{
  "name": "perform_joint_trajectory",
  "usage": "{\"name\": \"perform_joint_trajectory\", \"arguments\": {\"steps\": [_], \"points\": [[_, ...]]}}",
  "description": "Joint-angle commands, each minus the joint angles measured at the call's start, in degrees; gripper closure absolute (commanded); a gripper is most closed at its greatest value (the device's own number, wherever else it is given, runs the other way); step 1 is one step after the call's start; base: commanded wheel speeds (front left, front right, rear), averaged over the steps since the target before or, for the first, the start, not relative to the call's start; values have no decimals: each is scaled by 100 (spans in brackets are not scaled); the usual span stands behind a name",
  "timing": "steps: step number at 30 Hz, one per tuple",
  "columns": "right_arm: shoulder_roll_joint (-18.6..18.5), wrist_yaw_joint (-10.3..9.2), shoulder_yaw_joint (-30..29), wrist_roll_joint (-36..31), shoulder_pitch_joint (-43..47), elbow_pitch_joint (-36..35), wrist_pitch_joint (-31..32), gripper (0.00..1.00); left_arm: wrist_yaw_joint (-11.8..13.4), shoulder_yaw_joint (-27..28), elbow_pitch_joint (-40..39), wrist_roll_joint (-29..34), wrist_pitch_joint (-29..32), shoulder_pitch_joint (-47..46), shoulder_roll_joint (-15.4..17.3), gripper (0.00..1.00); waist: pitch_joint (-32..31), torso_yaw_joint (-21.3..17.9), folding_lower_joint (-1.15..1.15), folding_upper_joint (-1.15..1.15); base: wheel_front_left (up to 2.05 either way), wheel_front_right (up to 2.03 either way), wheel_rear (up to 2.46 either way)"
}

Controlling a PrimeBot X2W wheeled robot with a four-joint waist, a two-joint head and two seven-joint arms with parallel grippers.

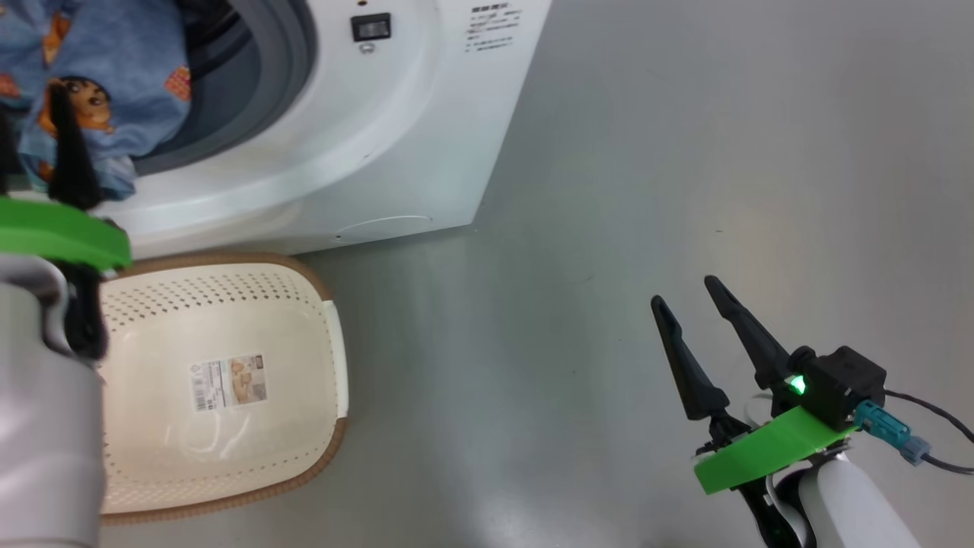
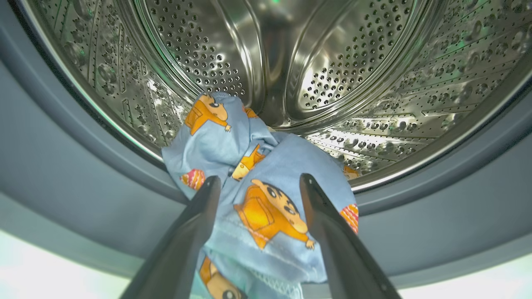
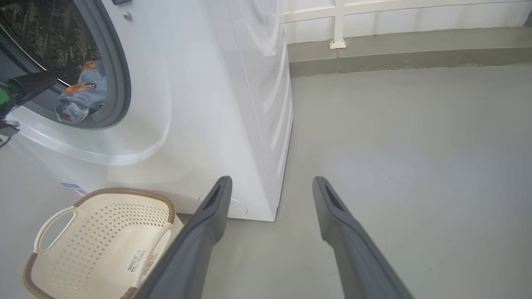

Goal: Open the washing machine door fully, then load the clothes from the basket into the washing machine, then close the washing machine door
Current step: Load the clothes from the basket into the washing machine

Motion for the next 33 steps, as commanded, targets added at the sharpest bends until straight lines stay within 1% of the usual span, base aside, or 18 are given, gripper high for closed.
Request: {"name": "perform_joint_trajectory", "arguments": {"steps": [1, 6, 10, 15, 23, 33], "points": [[-47, 8, 43, -12, 188, -150, -27, 0, 38, 209, -280, 156, -46, 234, 153, 0, -12, 60, 0, 0, 0, 0, 0], [-77, 8, -49, -29, 225, -178, -27, 0, 22, 520, -785, 522, -46, 795, -126, 0, -25, 169, 0, 0, 0, 0, 0], [-100, 8, -79, -37, 235, -185, -27, 0, 1, 653, -1163, 827, -46, 1222, -257, 0, -42, 210, 0, 0, 0, 0, 0], [-113, 8, -110, -49, 269, -197, -27, 0, -16, 847, -1724, 1062, -47, 1886, -430, 0, -91, 232, 0, 0, 0, 0, 0], [-141, 8, -147, -49, 313, -208, -27, 0, -29, 1121, -2530, 1224, -47, 2883, -667, 0, -115, 277, 0, 0, 0, 0, 0], [-159, 8, -163, -48, 303, -214, -27, 0, -33, 1248, -3275, 1278, -47, 3583, -870, 0, -102, 305, 0, 0, 0, 0, 0]]}}
